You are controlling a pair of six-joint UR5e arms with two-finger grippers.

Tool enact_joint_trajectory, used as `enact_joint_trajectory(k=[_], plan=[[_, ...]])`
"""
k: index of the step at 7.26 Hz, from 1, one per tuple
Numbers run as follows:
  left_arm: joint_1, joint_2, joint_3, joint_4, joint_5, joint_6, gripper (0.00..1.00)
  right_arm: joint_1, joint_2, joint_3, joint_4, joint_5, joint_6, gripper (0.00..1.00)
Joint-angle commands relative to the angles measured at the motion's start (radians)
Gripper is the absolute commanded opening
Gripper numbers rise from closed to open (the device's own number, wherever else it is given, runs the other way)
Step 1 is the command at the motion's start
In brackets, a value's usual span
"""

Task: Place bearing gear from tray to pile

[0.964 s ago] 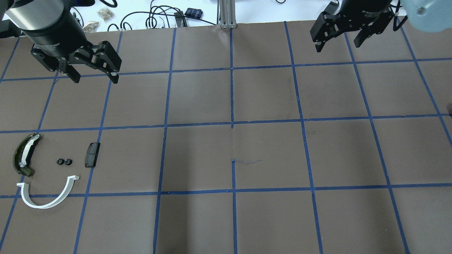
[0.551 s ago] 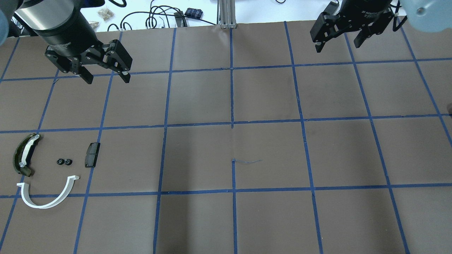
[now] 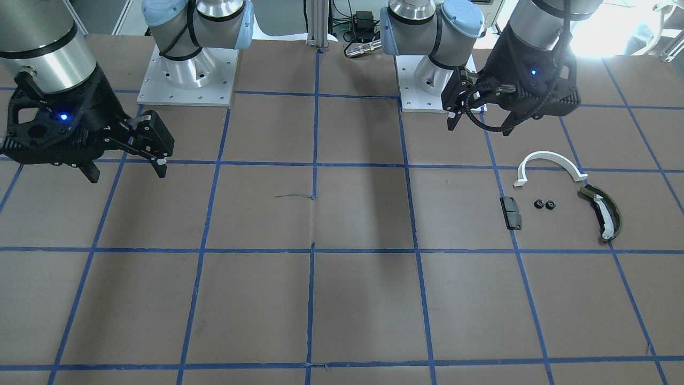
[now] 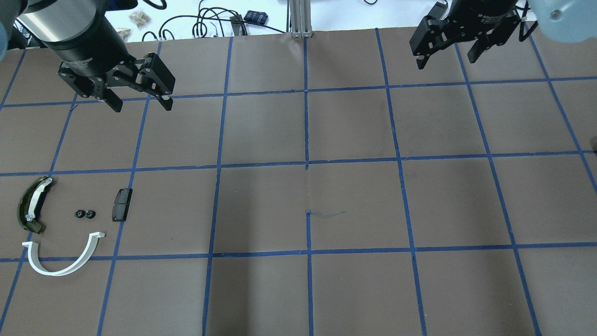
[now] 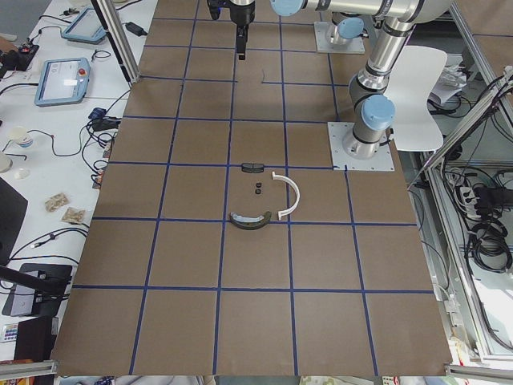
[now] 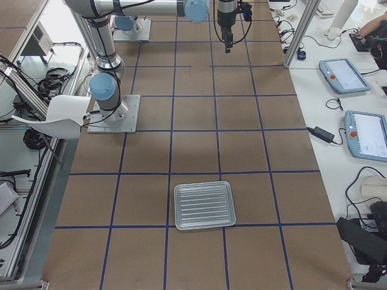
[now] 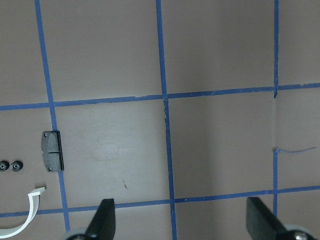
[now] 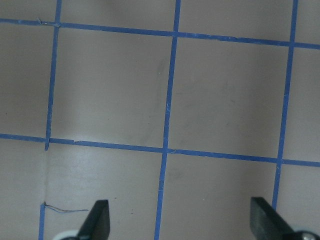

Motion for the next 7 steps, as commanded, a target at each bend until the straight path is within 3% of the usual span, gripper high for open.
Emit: enact_joint_trajectory(k=[1,7], plan=[[0.000,-0.007,0.013,0.000,0.001,-0.017,0.96,0.000,0.001,0.000,0.000,0.003,-0.001,1.00],[-0.002,0.007,-0.002,0.008,-0.002,-0.042,1.00,0.000,0.001,0.000,0.001,0.003,-0.001,1.00]])
